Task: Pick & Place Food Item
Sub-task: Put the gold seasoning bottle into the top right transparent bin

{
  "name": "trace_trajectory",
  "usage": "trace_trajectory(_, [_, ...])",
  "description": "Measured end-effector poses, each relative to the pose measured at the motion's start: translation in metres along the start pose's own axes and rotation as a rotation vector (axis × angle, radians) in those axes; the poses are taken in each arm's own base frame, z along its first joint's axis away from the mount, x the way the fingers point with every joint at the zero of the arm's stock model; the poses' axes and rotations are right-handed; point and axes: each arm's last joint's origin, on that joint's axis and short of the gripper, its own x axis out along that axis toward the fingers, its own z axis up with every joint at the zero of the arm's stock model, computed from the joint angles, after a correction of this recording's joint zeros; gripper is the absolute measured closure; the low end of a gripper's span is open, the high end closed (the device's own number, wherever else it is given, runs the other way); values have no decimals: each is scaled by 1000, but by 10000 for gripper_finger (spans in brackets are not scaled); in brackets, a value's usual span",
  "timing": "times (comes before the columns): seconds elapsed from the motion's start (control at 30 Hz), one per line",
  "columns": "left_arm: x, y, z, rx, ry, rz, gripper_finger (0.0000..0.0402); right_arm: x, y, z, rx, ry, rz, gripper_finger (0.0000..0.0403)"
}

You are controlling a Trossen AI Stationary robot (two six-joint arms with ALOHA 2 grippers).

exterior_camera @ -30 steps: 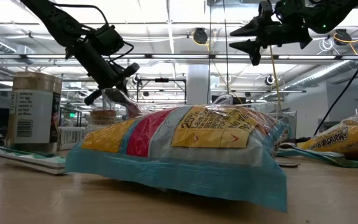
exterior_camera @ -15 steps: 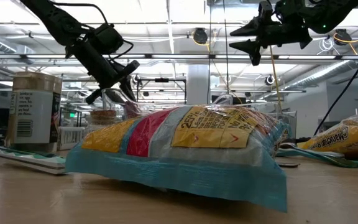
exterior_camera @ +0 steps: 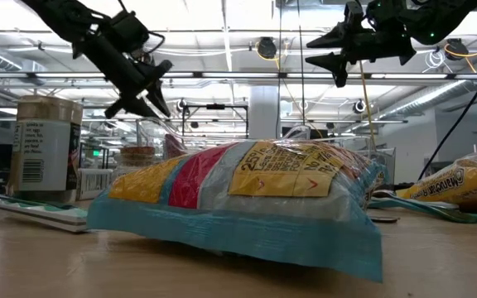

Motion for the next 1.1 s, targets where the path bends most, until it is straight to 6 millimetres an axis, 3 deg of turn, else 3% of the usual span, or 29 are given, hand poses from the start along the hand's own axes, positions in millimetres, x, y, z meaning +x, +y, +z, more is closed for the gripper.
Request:
trace_trajectory(0.23, [-42,-9,17,-18,-184,-124,279,0,0,0,-2,-2,1,243])
trace_trajectory(0.43, [-73,-23,28,-222,-338,-308,279,0,0,0,25,-3,1,243])
trace_trajectory(0.8, [-106,-55,47,-154,-660,-652,279,15,12,-4,7,-19,-12,243])
trace_trajectory(1.0, [-115,-59,57,-316,-811,-749,279,25,23,-10,6,10,43,243])
trace_trajectory(1.1, [-122,-64,56,-195,-820,-839,279,30,28,-12,42,23,69,243])
